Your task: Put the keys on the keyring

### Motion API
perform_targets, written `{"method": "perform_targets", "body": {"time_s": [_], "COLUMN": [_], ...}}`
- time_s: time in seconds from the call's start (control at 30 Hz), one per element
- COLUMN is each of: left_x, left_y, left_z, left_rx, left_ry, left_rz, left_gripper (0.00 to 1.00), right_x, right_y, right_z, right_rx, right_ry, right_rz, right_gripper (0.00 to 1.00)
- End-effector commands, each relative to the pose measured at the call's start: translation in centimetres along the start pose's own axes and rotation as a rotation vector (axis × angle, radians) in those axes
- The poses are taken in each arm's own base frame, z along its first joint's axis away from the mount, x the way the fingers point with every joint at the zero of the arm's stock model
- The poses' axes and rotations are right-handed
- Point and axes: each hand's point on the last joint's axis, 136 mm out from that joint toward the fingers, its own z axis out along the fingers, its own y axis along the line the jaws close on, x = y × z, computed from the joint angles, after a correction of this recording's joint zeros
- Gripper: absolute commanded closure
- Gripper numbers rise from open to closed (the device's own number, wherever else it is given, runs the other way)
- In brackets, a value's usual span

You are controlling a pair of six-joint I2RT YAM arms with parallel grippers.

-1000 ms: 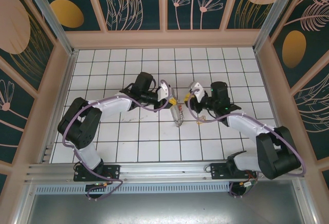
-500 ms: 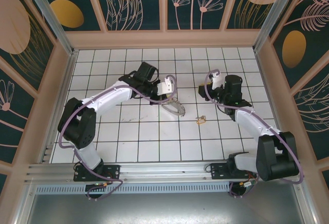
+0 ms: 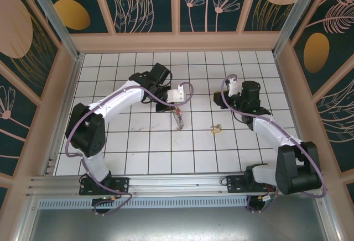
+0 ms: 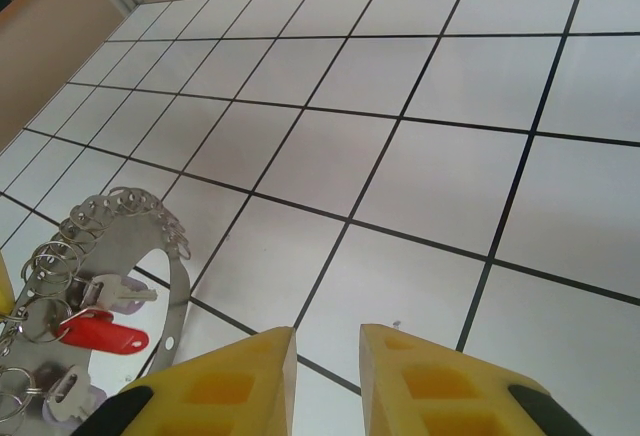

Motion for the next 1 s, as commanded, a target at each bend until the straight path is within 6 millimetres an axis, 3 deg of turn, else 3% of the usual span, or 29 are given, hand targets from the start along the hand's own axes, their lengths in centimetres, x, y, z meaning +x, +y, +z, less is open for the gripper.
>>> {"method": "perform_targets", "body": {"time_s": [0.0,0.47,0.6,0.67,0.73,0.77,0.8,0.9,0.97], "left_x": [1.3,-4.2,-5.3,-6.2,-8.0,-8.5,-9.3,-10.6,-10.3], "left_y": [-1.8,-2.5,-3.3,-3.4,-3.4,-3.5,-3.3,-1.9,-0.5], "left_z": [2.4,9.7,10.3,9.8,7.9,7.0,5.7,1.0,-1.9], "left_rx": [0.099,0.172,0.192,0.179,0.132,0.095,0.046,-0.125,-0.256], "left_ry": [0.064,-0.047,-0.091,-0.145,-0.258,-0.309,-0.377,-0.551,-0.629], "left_rz": [-0.001,0.045,0.039,0.017,0.017,0.005,0.0,-0.086,-0.165], "left_gripper": [1.0,1.0,0.85,0.76,0.56,0.41,0.03,0.01,0.01], "right_x": [-0.5,1.6,2.1,2.6,3.1,3.3,3.6,4.7,5.5], "right_y": [-0.2,-2.4,-2.2,-1.7,-1.1,-0.7,-0.3,1.2,1.9], "right_z": [0.0,-0.3,-0.1,0.2,0.6,0.8,1.0,2.2,3.2], "right_rx": [0.002,0.096,0.057,0.02,-0.027,-0.054,-0.079,-0.139,-0.147], "right_ry": [-0.003,0.033,0.069,0.103,0.138,0.155,0.175,0.258,0.31], "right_rz": [0.028,0.089,0.116,0.139,0.178,0.193,0.211,0.235,0.218], "right_gripper": [0.76,0.76,0.75,0.73,0.68,0.67,0.65,0.61,0.59]}}
